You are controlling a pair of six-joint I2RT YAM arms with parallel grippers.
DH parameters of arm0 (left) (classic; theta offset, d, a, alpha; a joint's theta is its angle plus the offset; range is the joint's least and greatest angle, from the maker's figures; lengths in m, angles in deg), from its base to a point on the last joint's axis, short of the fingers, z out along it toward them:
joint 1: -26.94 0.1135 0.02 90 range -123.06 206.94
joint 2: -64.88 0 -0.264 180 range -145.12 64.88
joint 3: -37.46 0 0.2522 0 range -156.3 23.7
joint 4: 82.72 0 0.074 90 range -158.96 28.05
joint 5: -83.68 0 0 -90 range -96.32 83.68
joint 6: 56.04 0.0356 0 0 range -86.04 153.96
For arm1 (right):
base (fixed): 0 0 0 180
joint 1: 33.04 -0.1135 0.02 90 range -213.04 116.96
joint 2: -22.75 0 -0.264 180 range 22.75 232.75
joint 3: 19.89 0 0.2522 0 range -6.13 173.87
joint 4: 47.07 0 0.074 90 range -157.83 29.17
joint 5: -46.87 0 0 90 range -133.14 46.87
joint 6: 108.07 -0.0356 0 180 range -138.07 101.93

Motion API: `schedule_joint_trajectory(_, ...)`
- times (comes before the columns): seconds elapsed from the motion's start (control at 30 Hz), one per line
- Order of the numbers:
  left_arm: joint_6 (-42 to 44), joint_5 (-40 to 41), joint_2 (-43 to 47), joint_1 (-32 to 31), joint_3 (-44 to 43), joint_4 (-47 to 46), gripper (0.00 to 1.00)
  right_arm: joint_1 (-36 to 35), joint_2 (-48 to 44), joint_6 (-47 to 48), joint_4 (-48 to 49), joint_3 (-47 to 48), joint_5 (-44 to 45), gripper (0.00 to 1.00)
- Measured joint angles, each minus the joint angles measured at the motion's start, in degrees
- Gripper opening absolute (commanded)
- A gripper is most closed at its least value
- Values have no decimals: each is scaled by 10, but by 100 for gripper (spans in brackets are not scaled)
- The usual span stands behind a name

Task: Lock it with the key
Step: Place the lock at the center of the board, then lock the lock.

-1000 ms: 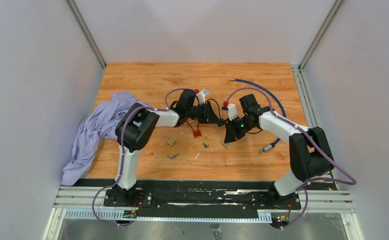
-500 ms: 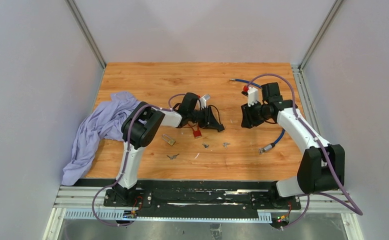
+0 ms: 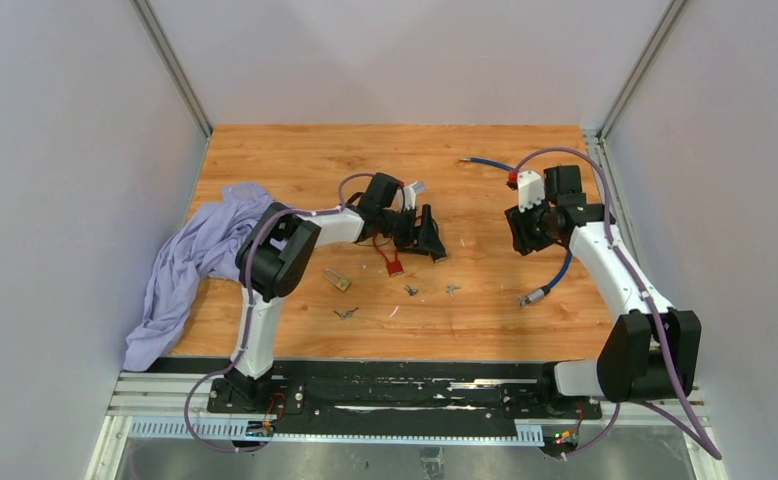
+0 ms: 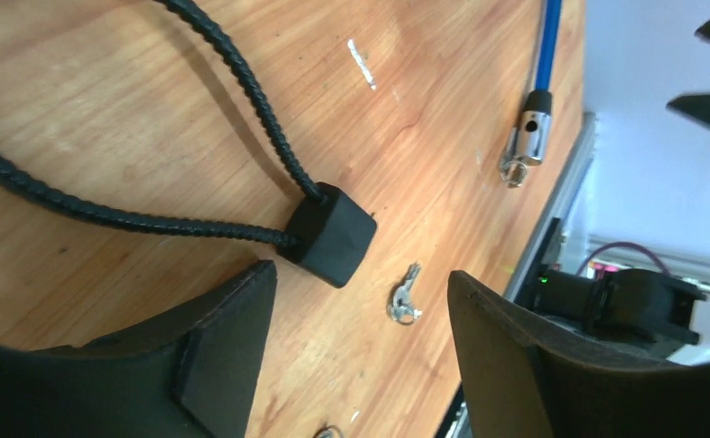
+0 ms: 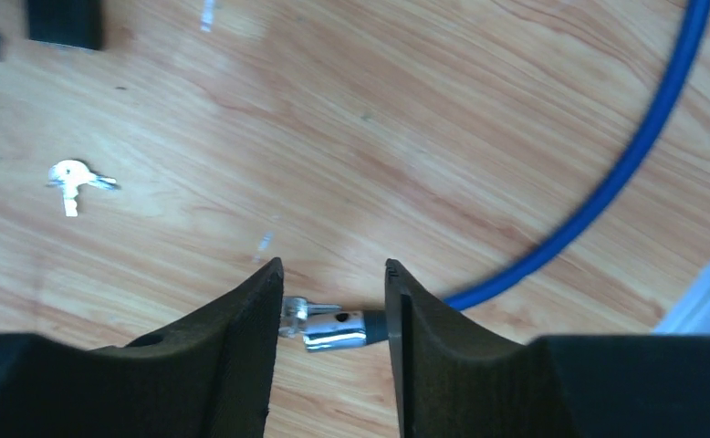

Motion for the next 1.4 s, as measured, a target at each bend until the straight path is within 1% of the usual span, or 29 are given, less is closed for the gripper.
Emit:
schedule_joint_trajectory(0.1,39,14,20,7,-3,51,81,19,13,17,1,2,34,47)
schedule_joint_trajectory(0.2,91,34,47,13,-6,111,86,44,59,38,1,23,56,48)
schedule_joint_trajectory(0.3,150,56,80,16,-14,166,90,71,139,60,3,83,72,48)
schedule_joint_trajectory(0.5,267,90,138,10,-32,247,91,110,317,103,17,250,105,49)
schedule_joint_trajectory(0.67,360,129,149,-32,-52,299,90,125,440,124,18,363,131,47)
schedule_joint_trajectory(0.7,377,134,149,-45,-56,307,91,127,462,127,15,381,135,45)
schedule_joint_trajectory(0.8,419,145,149,-85,-74,329,90,131,505,132,7,410,141,35)
schedule_joint_trajectory(0.9,455,156,143,-123,-116,353,89,139,508,134,-1,421,145,17)
schedule_joint_trajectory(0.97,475,164,129,-150,-157,361,89,146,508,134,-4,417,144,7)
schedule_joint_trajectory(1.0,483,167,119,-163,-176,362,89,151,508,132,-5,411,145,5)
schedule_joint_trajectory(1.1,499,173,76,-200,-232,363,89,165,489,129,12,378,139,2)
schedule_joint_trajectory(1.23,516,182,3,-238,-303,383,89,182,427,116,24,282,129,1)
schedule_joint_trajectory(1.4,530,196,-81,-282,-389,409,89,190,348,80,7,175,96,1)
